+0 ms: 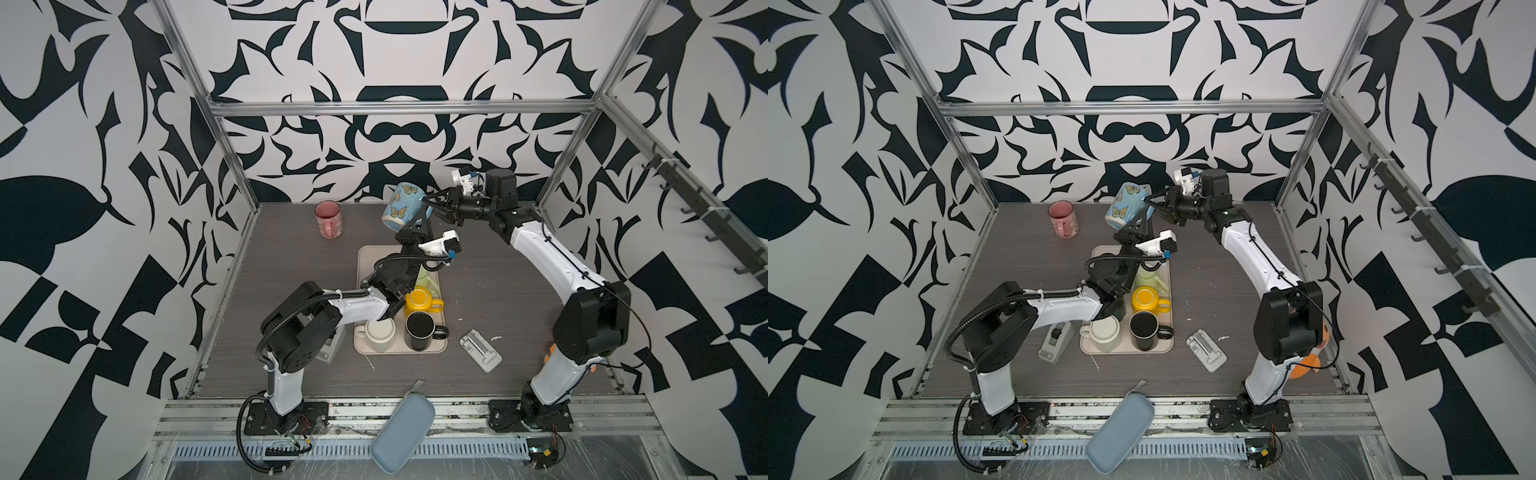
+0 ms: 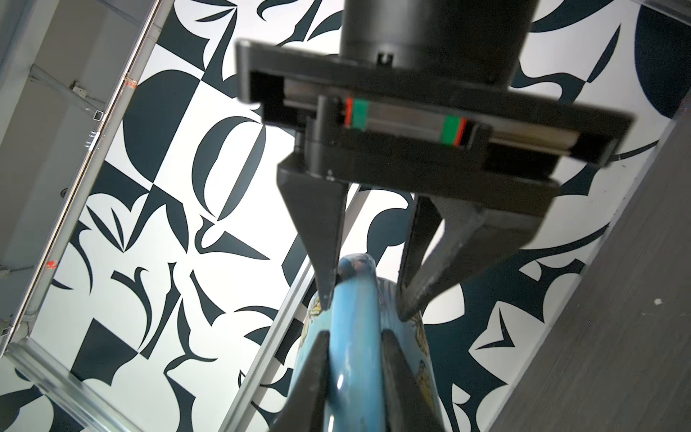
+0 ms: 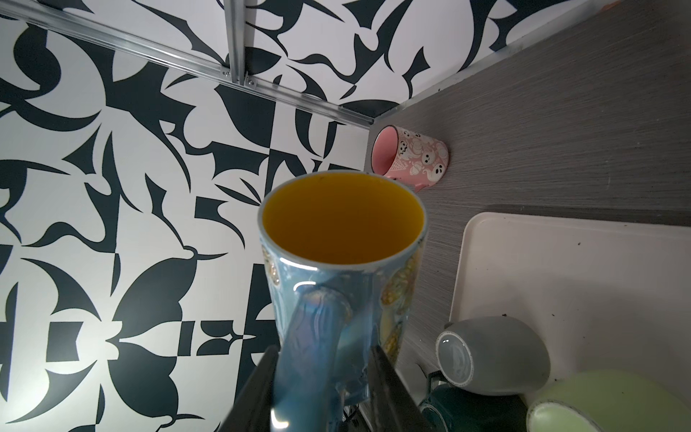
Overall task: Turn the mug right side up
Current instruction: Place the mug at the top-center of the table.
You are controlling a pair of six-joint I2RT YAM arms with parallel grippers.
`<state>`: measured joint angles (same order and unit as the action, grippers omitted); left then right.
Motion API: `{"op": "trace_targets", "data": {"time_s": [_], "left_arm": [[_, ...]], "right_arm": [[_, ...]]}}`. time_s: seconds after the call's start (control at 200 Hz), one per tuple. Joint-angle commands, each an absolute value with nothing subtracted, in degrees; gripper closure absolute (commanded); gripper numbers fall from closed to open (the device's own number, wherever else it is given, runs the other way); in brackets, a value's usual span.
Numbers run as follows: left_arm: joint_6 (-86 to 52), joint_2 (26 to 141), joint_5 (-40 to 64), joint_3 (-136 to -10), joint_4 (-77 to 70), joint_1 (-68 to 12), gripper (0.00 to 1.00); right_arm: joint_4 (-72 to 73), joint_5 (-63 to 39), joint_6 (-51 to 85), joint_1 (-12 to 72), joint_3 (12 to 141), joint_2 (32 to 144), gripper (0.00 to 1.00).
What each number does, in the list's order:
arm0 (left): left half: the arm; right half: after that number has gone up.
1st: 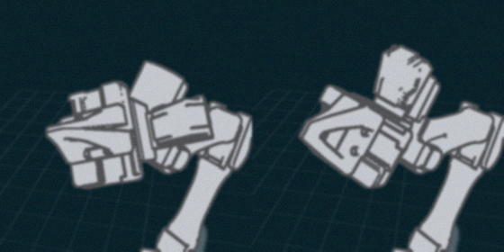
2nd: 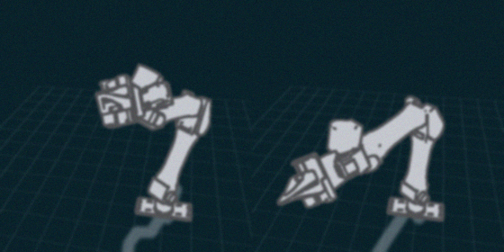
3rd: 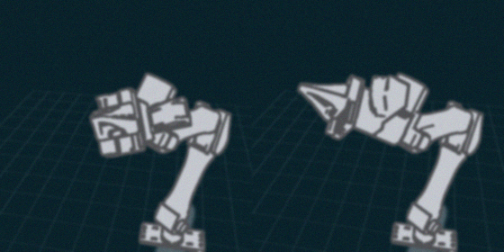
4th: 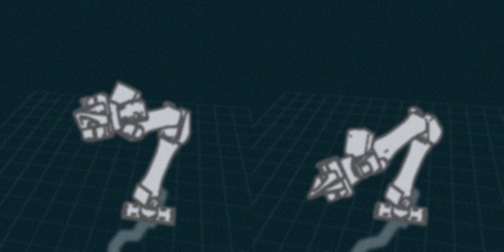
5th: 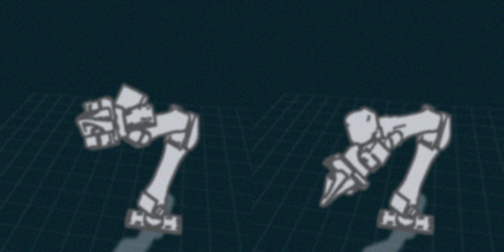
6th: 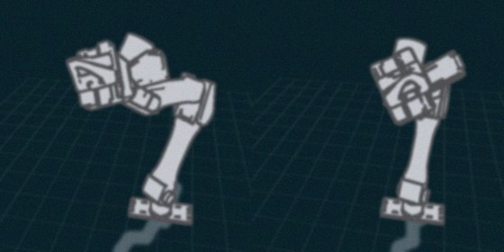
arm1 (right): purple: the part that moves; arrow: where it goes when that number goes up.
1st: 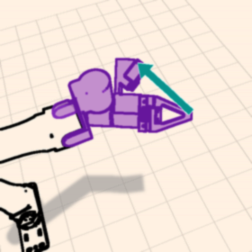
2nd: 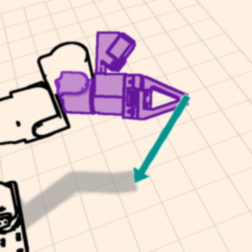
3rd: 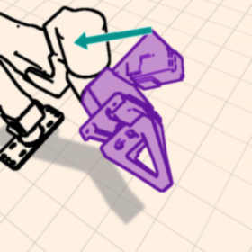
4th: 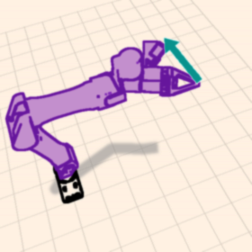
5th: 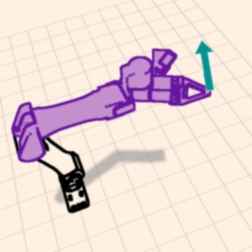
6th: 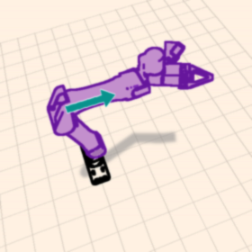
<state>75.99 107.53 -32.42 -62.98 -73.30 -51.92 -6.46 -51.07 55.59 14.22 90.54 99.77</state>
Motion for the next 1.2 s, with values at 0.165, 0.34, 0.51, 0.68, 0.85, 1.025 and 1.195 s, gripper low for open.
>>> {"op": "trace_targets", "data": {"time_s": [0.165,0.34,0.51,0.68,0.85,1.025,1.195], "left_arm": [[80.6,107.4,-28.8,-64.2,-82.5,-52.2,1.00],[81.6,107.6,-28.7,-64.4,-82.6,-52.2,1.00],[82.4,107.6,-30.5,-65.2,-82.6,-52.2,1.00],[83.0,107.1,-31.0,-64.9,-82.6,-52.2,0.83],[83.6,107.2,-31.6,-64.7,-82.6,-52.4,0.62],[84.3,107.1,-32.5,-64.2,-82.6,-52.6,0.56],[84.7,106.3,-33.6,-63.1,-82.6,-52.7,0.49]], "right_arm": [[-8.1,-52.2,56.3,14.2,93.2,100.8,0.72],[-8.3,-52.0,56.3,14.2,91.6,100.3,1.00],[-7.4,-50.5,56.0,14.3,89.6,98.7,1.00],[-5.5,-48.7,55.7,14.3,87.6,96.9,1.00],[-1.8,-47.2,56.7,14.3,85.7,95.2,1.00],[1.3,-45.6,58.0,14.3,85.1,94.7,1.00],[4.5,-43.3,58.7,14.0,84.9,94.3,1.00]]}}
